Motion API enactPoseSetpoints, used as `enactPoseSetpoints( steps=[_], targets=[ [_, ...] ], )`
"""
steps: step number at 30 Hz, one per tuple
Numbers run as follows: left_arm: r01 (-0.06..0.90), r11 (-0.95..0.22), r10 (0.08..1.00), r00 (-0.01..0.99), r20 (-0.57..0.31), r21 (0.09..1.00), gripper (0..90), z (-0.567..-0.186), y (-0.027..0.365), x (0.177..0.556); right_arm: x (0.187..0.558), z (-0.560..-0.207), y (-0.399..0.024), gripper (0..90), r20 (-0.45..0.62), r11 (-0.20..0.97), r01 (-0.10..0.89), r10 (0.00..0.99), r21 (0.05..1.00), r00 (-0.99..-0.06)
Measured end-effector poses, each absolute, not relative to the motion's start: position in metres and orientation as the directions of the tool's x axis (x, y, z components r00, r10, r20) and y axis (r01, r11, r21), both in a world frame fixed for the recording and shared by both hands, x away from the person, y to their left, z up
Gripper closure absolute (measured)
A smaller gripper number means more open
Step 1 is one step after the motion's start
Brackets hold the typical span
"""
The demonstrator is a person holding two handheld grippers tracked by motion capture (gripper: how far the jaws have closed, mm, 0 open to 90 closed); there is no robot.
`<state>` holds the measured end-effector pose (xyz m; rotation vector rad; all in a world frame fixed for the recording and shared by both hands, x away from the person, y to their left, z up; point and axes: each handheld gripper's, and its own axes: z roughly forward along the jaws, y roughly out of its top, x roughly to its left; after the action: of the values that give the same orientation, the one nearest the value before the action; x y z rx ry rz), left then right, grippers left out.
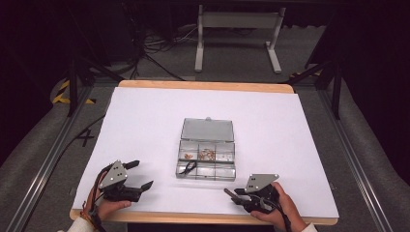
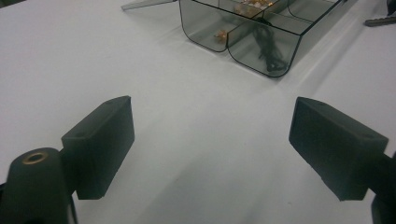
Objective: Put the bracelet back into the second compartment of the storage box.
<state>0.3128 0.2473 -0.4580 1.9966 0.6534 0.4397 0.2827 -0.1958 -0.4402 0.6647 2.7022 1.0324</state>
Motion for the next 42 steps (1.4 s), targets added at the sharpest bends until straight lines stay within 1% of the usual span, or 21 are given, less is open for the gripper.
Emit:
enactPoseSetpoints(
  steps=[3,6,12,14,16,17,20,22,24,25,28,31,32,34,35,39,40,42],
  targets=[
    [0.266,-0.401,0.608,0.793,0.038,0.877,15.1,-0.458,0.247,0.313,0.283,-0.44,-0.195,72.7,-0.021,0.671,0.337,0.466,0.661,-0.885],
    [0.266,-0.403,0.609,0.792,0.039,0.876,15.1,-0.458,0.247,0.313,0.282,-0.439,-0.195,80.2,-0.032,0.675,0.335,0.469,0.658,-0.883],
    [0.27,-0.404,0.609,0.793,0.037,0.874,15.1,-0.458,0.247,0.313,0.281,-0.439,-0.195,80.7,-0.042,0.678,0.328,0.468,0.658,-0.883],
    [0.271,-0.404,0.607,0.794,0.034,0.873,15.1,-0.458,0.247,0.313,0.281,-0.437,-0.196,90.0,-0.034,0.661,0.329,0.473,0.674,-0.88],
    [0.271,-0.405,0.607,0.794,0.035,0.873,15.1,-0.458,0.247,0.313,0.281,-0.434,-0.198,90.0,-0.038,0.651,0.323,0.476,0.686,-0.878],
    [0.27,-0.405,0.607,0.794,0.036,0.873,15.0,-0.458,0.247,0.313,0.282,-0.435,-0.198,90.0,-0.039,0.661,0.327,0.475,0.675,-0.879],
    [0.271,-0.405,0.607,0.794,0.035,0.873,15.1,-0.458,0.247,0.314,0.283,-0.437,-0.198,82.9,-0.027,0.66,0.336,0.475,0.672,-0.88],
    [0.271,-0.405,0.607,0.794,0.035,0.873,15.1,-0.458,0.247,0.314,0.282,-0.434,-0.199,80.3,-0.033,0.66,0.33,0.473,0.674,-0.88],
    [0.272,-0.405,0.607,0.794,0.034,0.873,15.0,-0.458,0.247,0.314,0.281,-0.43,-0.202,77.4,-0.014,0.642,0.339,0.479,0.688,-0.878],
    [0.281,-0.398,0.609,0.793,0.023,0.873,15.0,-0.458,0.246,0.313,0.281,-0.429,-0.203,77.0,-0.009,0.643,0.343,0.478,0.685,-0.878],
    [0.28,-0.398,0.609,0.793,0.023,0.873,15.0,-0.458,0.246,0.313,0.279,-0.432,-0.203,72.7,-0.009,0.676,0.352,0.468,0.648,-0.884],
    [0.28,-0.399,0.609,0.793,0.023,0.873,15.0,-0.458,0.246,0.313,0.278,-0.436,-0.203,72.9,-0.024,0.697,0.351,0.467,0.626,-0.884],
    [0.28,-0.398,0.608,0.793,0.023,0.873,15.0,-0.458,0.246,0.313,0.279,-0.436,-0.203,74.0,-0.022,0.694,0.352,0.468,0.628,-0.884],
    [0.279,-0.398,0.609,0.793,0.024,0.874,14.9,-0.458,0.246,0.313,0.278,-0.435,-0.203,79.2,-0.033,0.699,0.35,0.47,0.623,-0.882],
    [0.281,-0.399,0.609,0.793,0.023,0.873,15.0,-0.458,0.246,0.314,0.278,-0.435,-0.203,80.1,-0.036,0.701,0.346,0.468,0.623,-0.883],
    [0.282,-0.401,0.607,0.794,0.022,0.872,15.0,-0.458,0.246,0.314,0.277,-0.436,-0.203,80.7,-0.046,0.701,0.338,0.468,0.628,-0.883],
    [0.282,-0.401,0.607,0.794,0.022,0.872,15.0,-0.458,0.246,0.314,0.277,-0.435,-0.203,82.9,-0.047,0.693,0.341,0.475,0.636,-0.879],
    [0.282,-0.4,0.607,0.795,0.022,0.872,15.0,-0.458,0.246,0.314,0.277,-0.433,-0.204,82.9,-0.053,0.682,0.334,0.48,0.651,-0.876]
  ],
)
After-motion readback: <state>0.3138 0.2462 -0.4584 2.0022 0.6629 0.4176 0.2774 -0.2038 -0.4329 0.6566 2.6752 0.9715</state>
